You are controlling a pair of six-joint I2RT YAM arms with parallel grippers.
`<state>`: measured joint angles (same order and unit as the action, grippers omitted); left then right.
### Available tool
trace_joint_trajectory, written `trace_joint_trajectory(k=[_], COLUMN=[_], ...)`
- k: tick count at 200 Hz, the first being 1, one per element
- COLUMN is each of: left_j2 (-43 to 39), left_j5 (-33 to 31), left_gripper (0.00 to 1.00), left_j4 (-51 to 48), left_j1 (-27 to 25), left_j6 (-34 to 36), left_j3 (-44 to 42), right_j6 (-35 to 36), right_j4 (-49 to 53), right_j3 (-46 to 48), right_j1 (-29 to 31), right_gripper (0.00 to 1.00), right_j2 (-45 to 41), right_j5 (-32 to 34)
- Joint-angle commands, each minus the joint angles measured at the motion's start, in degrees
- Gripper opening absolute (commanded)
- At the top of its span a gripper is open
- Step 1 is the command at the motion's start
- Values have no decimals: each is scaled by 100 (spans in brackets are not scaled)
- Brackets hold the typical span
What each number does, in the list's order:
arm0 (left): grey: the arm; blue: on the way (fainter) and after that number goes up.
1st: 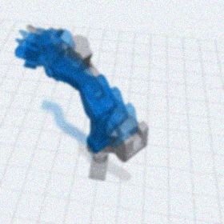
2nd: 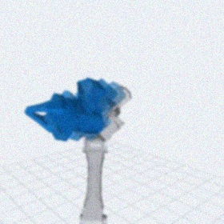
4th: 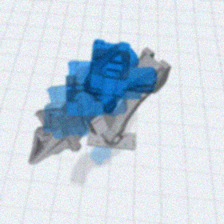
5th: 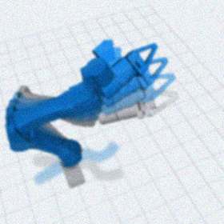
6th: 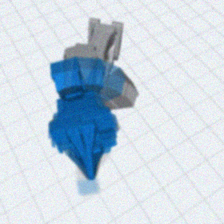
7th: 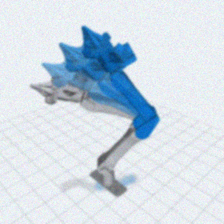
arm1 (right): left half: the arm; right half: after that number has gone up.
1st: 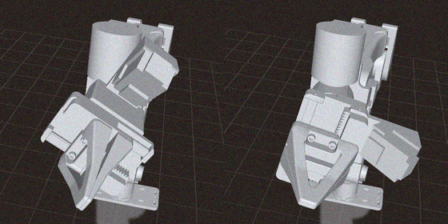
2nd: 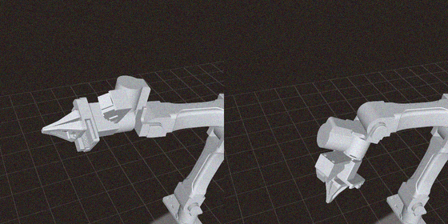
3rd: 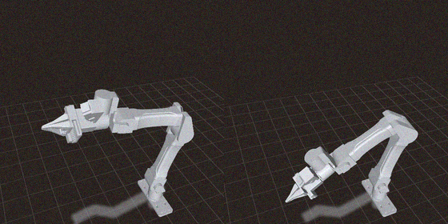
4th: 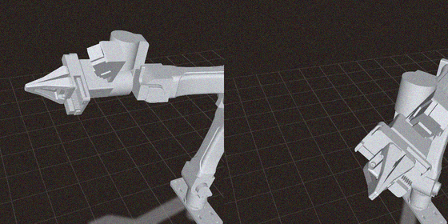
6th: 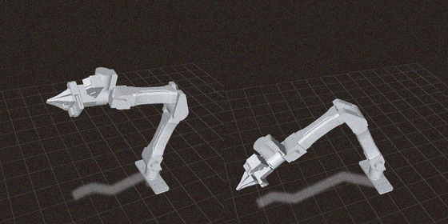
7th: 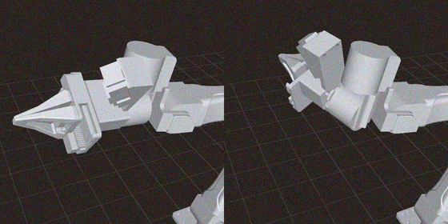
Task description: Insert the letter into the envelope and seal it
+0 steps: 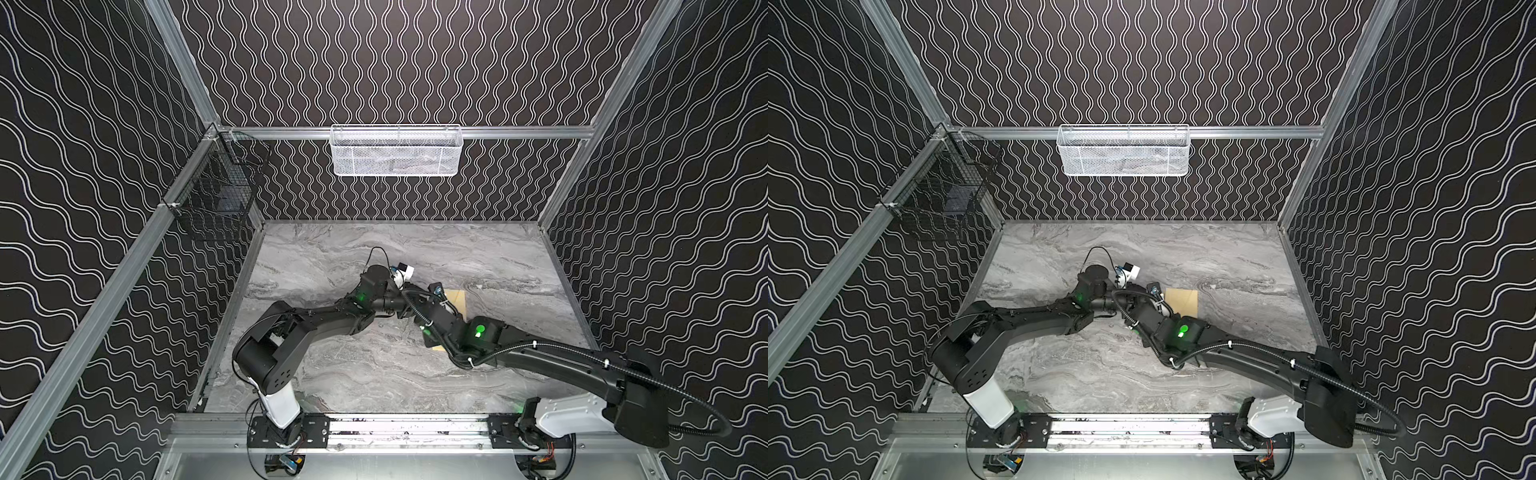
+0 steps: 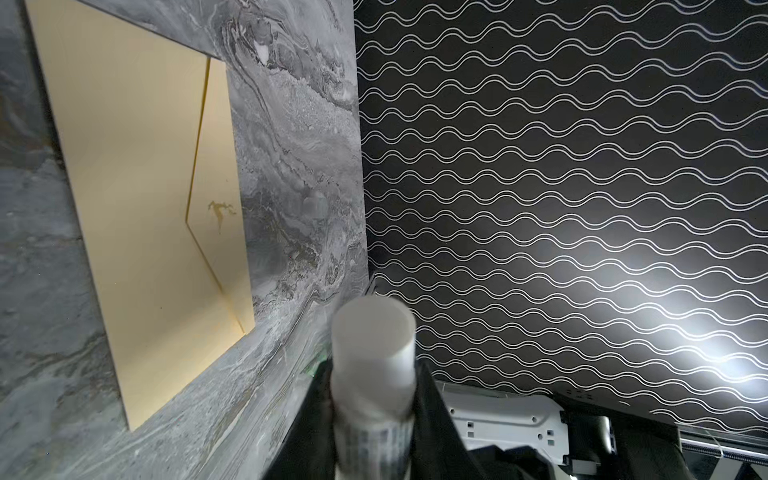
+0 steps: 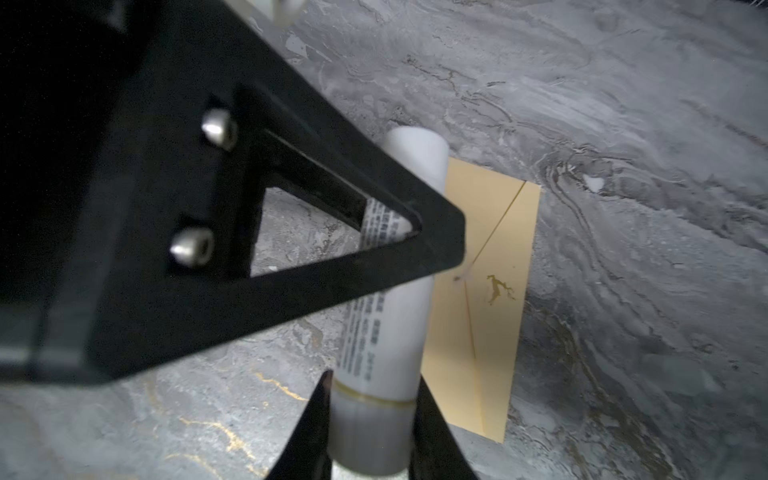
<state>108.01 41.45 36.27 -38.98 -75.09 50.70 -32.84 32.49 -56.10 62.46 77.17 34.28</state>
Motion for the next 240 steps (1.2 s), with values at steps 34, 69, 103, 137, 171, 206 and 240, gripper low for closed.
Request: trace_joint_trajectory(k=[34, 69, 103, 137, 171, 206, 240], left_j2=[-33, -15, -25, -57, -7, -25, 1], left_j5=[-31, 1, 20, -2, -6, -14, -12], left_gripper=[0, 0, 0, 0, 0, 0, 0], left_j4=[749, 1549, 1780, 1831, 2040, 2042, 2105], left_j1=[14, 18, 18, 16, 10, -10, -32], left_j6=[-208, -433, -498, -509, -618, -612, -627], left_j3=[-132, -254, -305, -359, -363, -350, -330], right_j6=[214, -57, -796, -1524, -1722, -1574, -1516], right_j4=[-1414, -2132, -3463, -4974, -5435, -5400, -5496], right_j3=[908, 1470, 1870, 2443, 2738, 2833, 2833], right_j1=[-789, -3253, -4592, -4619, -4599, -4584, -4502], right_gripper=[94, 99, 93, 83, 74, 68, 61], right_j2=[-1774, -3086, -2708, -2326, -2091, -1848, -1540], right_j5=[-1238, -4805, -7878, -8803, -8960, -8929, -8922])
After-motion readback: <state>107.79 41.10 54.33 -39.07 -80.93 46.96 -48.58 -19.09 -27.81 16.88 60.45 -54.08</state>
